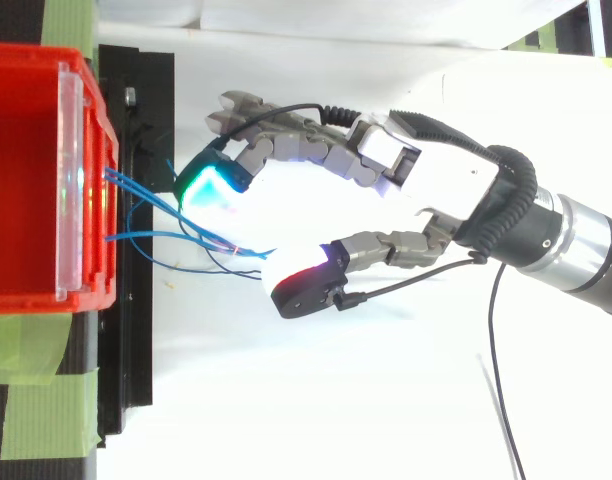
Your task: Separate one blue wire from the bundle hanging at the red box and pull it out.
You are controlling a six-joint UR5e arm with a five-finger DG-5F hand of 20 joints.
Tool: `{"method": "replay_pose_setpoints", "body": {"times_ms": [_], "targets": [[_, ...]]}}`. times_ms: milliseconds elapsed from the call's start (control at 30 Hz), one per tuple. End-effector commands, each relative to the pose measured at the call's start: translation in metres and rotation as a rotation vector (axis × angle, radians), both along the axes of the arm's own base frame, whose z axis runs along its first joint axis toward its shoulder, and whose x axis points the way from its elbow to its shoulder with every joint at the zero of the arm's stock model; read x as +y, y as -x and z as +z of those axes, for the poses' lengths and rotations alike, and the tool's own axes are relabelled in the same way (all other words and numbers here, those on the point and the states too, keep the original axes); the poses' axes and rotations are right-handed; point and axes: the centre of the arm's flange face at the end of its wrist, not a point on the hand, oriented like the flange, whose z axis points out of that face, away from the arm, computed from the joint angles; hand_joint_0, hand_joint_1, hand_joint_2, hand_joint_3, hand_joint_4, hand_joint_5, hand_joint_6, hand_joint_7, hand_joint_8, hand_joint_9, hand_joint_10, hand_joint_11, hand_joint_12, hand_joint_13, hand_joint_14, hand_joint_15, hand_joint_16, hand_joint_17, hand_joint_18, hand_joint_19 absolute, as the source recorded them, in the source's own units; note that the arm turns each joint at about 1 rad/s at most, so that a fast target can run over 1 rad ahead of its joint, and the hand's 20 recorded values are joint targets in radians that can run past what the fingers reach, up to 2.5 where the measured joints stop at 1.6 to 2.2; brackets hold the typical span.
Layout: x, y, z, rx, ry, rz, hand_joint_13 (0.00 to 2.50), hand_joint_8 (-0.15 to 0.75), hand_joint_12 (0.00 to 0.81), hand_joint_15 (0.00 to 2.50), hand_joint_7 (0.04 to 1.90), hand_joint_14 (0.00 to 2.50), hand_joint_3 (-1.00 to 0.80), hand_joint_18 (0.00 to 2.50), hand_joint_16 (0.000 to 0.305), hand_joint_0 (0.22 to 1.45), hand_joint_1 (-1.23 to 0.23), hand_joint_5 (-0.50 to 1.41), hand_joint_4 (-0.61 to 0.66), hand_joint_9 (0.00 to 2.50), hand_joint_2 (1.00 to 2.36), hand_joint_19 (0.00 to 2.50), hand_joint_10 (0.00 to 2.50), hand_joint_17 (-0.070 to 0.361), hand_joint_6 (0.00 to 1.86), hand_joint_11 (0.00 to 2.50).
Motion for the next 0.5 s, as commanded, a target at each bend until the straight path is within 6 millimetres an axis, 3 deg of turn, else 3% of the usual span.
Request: {"method": "replay_pose_setpoints", "body": {"times_ms": [0,467], "targets": [[0.0026,-0.0024,0.0014,-0.008,-0.005,0.009,0.02,0.254,0.36,0.07,0.92,0.0,-0.5,0.0,0.057,0.53,-0.57,-0.2,0.31,0.2,1.0,0.31,0.0,0.129,0.5,0.0],[0.0053,-0.005,0.0045,-0.033,-0.053,0.042,0.05,0.26,0.358,0.08,1.01,0.0,-0.5,0.0,0.056,0.54,-0.57,-0.18,0.33,0.24,1.0,0.32,0.0,0.127,0.5,0.02]]}}
